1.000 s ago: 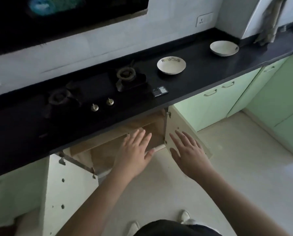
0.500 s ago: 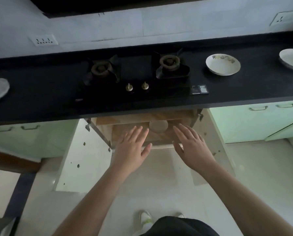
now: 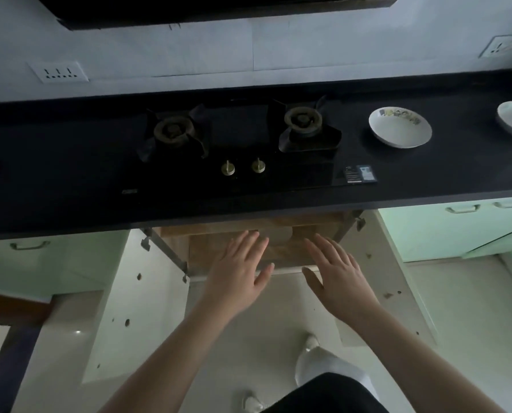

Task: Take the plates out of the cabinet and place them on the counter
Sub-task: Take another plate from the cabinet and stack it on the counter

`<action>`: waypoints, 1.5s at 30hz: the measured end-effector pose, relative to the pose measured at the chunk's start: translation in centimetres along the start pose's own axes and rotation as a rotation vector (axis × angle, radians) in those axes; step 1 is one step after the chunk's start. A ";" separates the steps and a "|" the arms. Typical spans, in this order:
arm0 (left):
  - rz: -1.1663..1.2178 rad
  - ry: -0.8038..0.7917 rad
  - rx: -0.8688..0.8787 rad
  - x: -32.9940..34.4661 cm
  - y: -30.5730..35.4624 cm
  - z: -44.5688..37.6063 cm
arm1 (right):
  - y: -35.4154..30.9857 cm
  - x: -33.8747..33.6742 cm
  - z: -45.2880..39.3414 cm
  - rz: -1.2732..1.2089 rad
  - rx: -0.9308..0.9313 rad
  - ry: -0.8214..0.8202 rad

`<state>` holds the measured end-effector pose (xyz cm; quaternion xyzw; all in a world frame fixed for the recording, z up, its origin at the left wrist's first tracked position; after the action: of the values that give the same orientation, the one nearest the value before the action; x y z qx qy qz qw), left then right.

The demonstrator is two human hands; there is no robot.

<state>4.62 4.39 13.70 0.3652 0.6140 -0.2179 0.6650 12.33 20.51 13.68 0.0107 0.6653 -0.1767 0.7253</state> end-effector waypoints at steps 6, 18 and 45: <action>-0.047 0.007 -0.055 8.3 -3.5 -5.4 | 3.6 8.0 -7.3 0.007 -0.010 -0.051; -0.042 0.003 -0.088 29.3 -11.7 -13.1 | 9.3 29.8 -20.2 0.055 -0.073 -0.210; 0.135 0.175 -0.198 62.6 -24.5 -25.5 | 18.4 56.3 -38.9 0.251 -0.009 0.111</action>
<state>-20.82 17.86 -52.17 0.3557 0.6621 -0.0783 0.6550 -17.09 33.88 -49.39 0.1006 0.6987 -0.0806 0.7037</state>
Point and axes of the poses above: each hand's wrist, its own z-axis away from the middle knuckle, its own x-axis out of the palm, y = z × x, the point moved 8 cm from there along -z, towards the middle knuckle, and after that the axes turned 6 degrees about x, right-handed, at the moved point
